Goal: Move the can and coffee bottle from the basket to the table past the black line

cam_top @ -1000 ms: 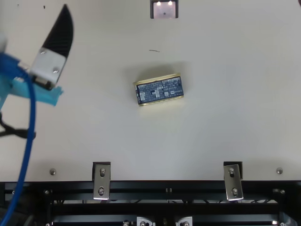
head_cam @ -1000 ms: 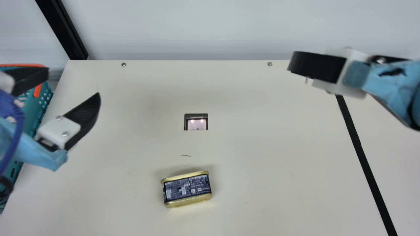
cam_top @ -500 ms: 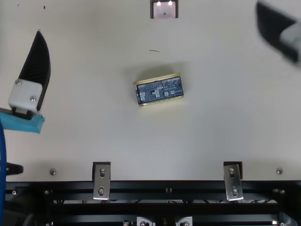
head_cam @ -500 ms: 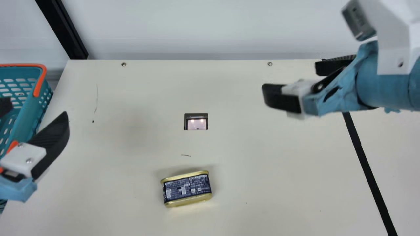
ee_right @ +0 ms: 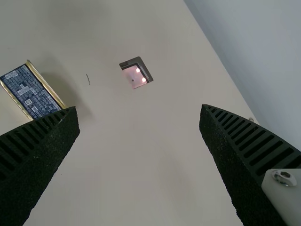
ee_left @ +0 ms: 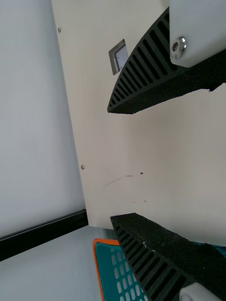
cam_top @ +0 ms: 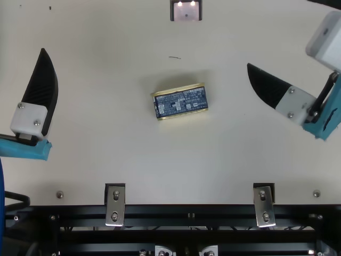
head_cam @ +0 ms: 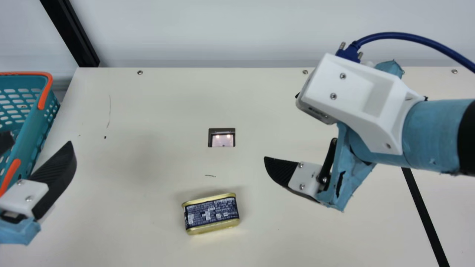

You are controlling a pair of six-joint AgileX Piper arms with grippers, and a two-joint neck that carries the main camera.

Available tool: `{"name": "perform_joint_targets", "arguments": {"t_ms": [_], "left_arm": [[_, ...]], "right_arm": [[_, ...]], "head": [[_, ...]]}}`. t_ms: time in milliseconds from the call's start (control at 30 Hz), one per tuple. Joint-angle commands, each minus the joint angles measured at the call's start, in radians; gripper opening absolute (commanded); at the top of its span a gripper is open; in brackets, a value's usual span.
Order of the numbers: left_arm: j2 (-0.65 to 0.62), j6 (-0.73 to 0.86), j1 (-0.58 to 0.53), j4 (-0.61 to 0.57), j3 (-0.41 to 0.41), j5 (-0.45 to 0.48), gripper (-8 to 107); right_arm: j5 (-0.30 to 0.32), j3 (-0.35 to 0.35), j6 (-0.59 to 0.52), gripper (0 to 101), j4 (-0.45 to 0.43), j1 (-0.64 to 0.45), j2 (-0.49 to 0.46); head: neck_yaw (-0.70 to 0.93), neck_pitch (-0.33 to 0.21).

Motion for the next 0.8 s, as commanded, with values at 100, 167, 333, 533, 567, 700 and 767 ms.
{"name": "perform_joint_targets", "arguments": {"t_ms": [100,167,333,533,567,700,767], "left_arm": [[0.000,0.000,0.000,0.000,0.000,0.000,90],[0.000,0.000,0.000,0.000,0.000,0.000,90],[0.000,0.000,0.000,0.000,0.000,0.000,90],[0.000,0.000,0.000,0.000,0.000,0.000,90],[0.000,0.000,0.000,0.000,0.000,0.000,90],[0.000,0.000,0.000,0.000,0.000,0.000,90],[0.000,0.000,0.000,0.000,0.000,0.000,90]], "right_arm": [[-0.003,-0.004,0.024,101,-0.016,0.016,0.000],[0.001,-0.009,0.018,101,-0.019,0.025,0.005],[0.039,-0.053,0.006,101,-0.054,0.094,0.044],[0.111,-0.141,-0.020,101,-0.089,0.200,0.126],[0.125,-0.157,-0.024,101,-0.091,0.217,0.141],[0.182,-0.219,-0.042,101,-0.096,0.279,0.204],[0.209,-0.251,-0.047,101,-0.100,0.306,0.237]], "head": [[-0.001,-0.007],[-0.001,-0.007],[-0.001,-0.007],[-0.001,-0.007],[-0.001,-0.007],[-0.001,-0.007],[-0.001,-0.007]]}}
